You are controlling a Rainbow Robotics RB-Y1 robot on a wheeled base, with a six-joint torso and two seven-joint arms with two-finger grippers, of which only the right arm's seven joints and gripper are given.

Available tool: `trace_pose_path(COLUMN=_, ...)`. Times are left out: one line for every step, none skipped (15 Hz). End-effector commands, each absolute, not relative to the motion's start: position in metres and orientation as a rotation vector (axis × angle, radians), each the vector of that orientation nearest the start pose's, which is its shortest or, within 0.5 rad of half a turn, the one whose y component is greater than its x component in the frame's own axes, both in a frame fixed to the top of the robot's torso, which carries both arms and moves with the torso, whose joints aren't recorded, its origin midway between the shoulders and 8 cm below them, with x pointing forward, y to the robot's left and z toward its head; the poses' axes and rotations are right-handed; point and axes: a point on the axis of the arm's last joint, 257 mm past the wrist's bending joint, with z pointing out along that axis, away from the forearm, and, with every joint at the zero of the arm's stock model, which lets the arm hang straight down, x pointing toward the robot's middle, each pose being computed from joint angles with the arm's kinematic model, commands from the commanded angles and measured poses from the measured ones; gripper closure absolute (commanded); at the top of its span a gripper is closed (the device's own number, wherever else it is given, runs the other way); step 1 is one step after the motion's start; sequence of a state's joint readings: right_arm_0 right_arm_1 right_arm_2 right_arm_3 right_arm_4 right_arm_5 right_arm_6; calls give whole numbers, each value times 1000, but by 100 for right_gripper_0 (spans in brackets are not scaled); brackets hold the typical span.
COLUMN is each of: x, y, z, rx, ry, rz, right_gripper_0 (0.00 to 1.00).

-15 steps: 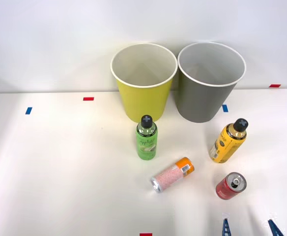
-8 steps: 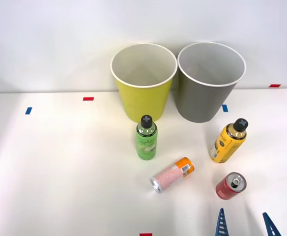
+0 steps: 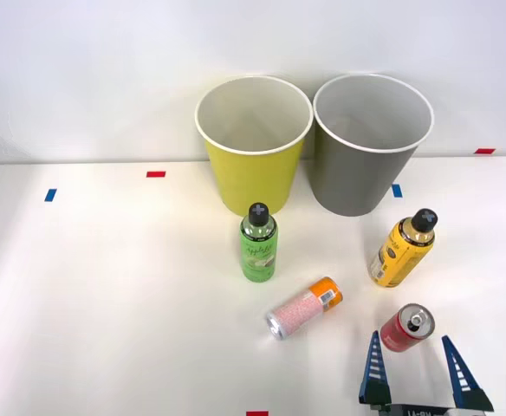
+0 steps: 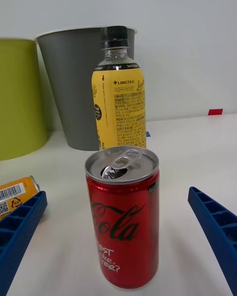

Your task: Put cans in the gray bin, plastic bottles in the light green bin

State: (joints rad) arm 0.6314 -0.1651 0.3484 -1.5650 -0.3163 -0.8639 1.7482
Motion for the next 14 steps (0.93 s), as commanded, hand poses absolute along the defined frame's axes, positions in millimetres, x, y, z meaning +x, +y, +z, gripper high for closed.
trace_pose_path(x=320, y=-228, z=-288, rx=101, ry=1352, rz=17, right_gripper_0=0)
trace_pose_path(x=325, y=-228, z=-289, rx=99, ry=1355, rz=19, right_gripper_0=0)
trace_pose_path(x=332, y=-228, z=-290, rx=95, ry=1364, rz=21, right_gripper_0=0)
trace_pose_path(x=339, y=-230, z=-288, rx=92, ry=1364, rz=17, right_gripper_0=0)
trace_pose_path(x=342, y=-232, z=-290, rx=92, ry=1372, rz=17, right_gripper_0=0)
trace_pose_path(x=346, y=-232, z=-289, rx=96, ry=1371, rz=18, right_gripper_0=0)
trace_pose_path(x=350, y=-234, z=-288, rx=97, ry=1370, rz=18, right_gripper_0=0)
trace_pose_path(x=353, y=-233, z=-287, rx=99, ry=1370, rz=21, right_gripper_0=0)
trace_pose_path(x=355, y=-233, z=-285, rx=99, ry=1365, rz=22, right_gripper_0=0)
trace_pose_path(x=355, y=-233, z=-285, rx=103, ry=1365, rz=23, right_gripper_0=0)
trace_pose_path(x=355, y=-232, z=-285, rx=95, ry=1364, rz=22, right_gripper_0=0)
trace_pose_path(x=354, y=-232, z=-285, rx=88, ry=1365, rz=20, right_gripper_0=11)
trace_pose_path(x=354, y=-232, z=-285, rx=81, ry=1365, rz=17, right_gripper_0=49)
trace_pose_path(x=354, y=-231, z=-285, rx=77, ry=1365, rz=18, right_gripper_0=81)
